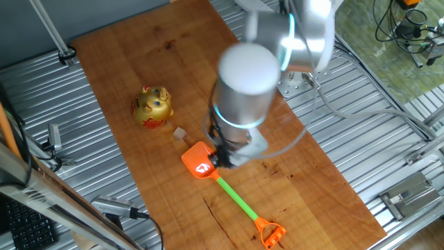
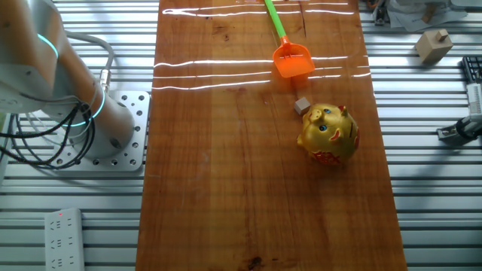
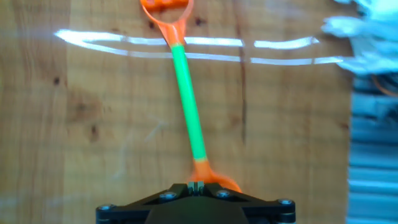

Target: Use a shovel to scoop up an object

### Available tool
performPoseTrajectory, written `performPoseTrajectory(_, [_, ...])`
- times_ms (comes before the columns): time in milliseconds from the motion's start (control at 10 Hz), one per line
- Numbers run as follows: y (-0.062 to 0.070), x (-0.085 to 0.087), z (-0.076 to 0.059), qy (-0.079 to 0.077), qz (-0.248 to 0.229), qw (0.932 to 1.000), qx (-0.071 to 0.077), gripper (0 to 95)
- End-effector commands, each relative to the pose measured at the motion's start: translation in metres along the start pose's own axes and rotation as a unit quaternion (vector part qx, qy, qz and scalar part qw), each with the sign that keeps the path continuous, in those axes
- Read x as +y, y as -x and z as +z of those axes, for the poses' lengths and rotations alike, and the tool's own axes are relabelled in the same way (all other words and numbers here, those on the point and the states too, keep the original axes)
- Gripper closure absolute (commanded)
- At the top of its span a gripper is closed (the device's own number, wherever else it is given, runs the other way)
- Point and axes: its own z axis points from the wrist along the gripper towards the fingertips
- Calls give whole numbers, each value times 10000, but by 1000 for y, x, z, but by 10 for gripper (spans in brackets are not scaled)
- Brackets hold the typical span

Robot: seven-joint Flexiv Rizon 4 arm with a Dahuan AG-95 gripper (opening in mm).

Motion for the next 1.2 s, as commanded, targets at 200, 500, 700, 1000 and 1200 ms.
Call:
performPoseTrajectory(200, [12, 2, 29, -10, -45, 10000, -13, 950])
performPoseTrajectory(500, [23, 7, 64, -27, -53, 10000, 17, 950])
performPoseTrajectory(700, [28, 8, 75, -19, -132, 9999, 75, 950])
performPoseTrajectory(1000, [27, 8, 77, -18, -228, 9993, 302, 950])
performPoseTrajectory(1200, [27, 8, 77, -42, -287, 9986, 435, 950])
